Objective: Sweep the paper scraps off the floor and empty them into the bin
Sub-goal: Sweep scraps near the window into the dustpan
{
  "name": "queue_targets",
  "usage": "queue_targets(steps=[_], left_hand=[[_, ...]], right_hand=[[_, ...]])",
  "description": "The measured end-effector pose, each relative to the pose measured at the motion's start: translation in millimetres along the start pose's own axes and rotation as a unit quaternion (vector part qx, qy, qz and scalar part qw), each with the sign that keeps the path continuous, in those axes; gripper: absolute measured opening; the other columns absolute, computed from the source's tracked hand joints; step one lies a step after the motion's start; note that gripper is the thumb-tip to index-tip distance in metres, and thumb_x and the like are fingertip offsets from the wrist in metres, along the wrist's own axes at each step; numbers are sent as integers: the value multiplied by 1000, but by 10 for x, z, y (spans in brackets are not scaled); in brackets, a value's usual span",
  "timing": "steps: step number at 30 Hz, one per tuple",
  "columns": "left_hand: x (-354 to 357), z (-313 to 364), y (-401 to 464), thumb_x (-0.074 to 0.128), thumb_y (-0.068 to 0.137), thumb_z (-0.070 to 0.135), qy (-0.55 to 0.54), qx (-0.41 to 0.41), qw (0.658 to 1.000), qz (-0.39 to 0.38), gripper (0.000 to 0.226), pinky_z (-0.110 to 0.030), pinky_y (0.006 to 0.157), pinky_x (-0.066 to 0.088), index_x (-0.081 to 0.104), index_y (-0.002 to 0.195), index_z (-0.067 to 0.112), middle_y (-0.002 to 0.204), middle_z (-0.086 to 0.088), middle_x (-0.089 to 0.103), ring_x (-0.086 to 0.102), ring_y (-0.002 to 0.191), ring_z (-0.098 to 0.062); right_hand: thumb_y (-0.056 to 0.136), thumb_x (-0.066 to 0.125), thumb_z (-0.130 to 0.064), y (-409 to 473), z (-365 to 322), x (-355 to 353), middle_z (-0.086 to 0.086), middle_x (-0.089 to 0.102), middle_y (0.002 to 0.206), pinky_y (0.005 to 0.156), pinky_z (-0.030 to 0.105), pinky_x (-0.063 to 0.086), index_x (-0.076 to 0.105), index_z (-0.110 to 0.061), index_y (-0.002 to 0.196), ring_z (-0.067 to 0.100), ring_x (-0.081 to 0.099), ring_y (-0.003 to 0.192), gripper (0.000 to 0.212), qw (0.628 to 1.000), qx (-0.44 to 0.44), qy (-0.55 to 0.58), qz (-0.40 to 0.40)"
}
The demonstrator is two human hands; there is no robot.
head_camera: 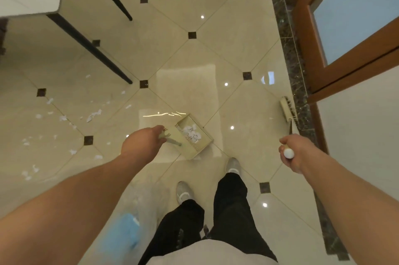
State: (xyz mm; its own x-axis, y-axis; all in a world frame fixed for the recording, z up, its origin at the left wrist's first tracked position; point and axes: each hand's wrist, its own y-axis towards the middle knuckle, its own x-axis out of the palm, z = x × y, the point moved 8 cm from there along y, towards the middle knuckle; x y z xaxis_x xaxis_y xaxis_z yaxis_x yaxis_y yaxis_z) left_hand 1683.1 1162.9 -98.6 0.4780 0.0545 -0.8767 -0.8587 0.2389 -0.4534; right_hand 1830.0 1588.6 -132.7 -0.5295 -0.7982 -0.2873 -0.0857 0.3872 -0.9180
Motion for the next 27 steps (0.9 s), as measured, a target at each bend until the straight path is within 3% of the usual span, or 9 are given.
queue_targets(steps=[6,10,16,19,27], left_hand=[[23,670,263,54,100,44,6,-22,999,22,32,-31,62,41,56,127,29,95,-3,69,65,85,-30],[-40,1051,477,54,100,43,-17,-47,998,26,31,-31,63,42,57,128,28,93,-2,69,65,86,-29],[-153,1457,629,53,100,41,-26,-70,997,38,25,-31,60,41,57,119,26,81,2,61,61,77,-28],[-253,1421,624,52,101,39,-34,-87,994,50,23,-31,58,40,56,119,26,80,2,60,55,71,-25],[-581,708,580,51,101,41,-54,-160,983,72,26,-31,60,42,56,123,29,89,-1,67,63,78,-28]], right_hand=[[95,54,-7,-194,146,384,10,58,79,44,22,49,57,-10,97,13,53,54,4,992,48,-56,-99],[93,57,-7,-499,136,432,9,57,72,45,21,46,58,-8,103,12,51,47,10,980,52,-113,-157],[90,65,-12,-675,-574,115,8,56,64,40,17,39,60,-8,108,9,46,38,19,976,30,-100,-192],[92,63,-14,-699,-803,144,8,56,64,40,17,40,60,-9,109,9,47,39,17,972,-16,-135,-191],[94,61,-14,-560,-1635,697,7,55,64,39,18,42,59,-9,108,8,48,35,15,966,-94,-181,-159]])
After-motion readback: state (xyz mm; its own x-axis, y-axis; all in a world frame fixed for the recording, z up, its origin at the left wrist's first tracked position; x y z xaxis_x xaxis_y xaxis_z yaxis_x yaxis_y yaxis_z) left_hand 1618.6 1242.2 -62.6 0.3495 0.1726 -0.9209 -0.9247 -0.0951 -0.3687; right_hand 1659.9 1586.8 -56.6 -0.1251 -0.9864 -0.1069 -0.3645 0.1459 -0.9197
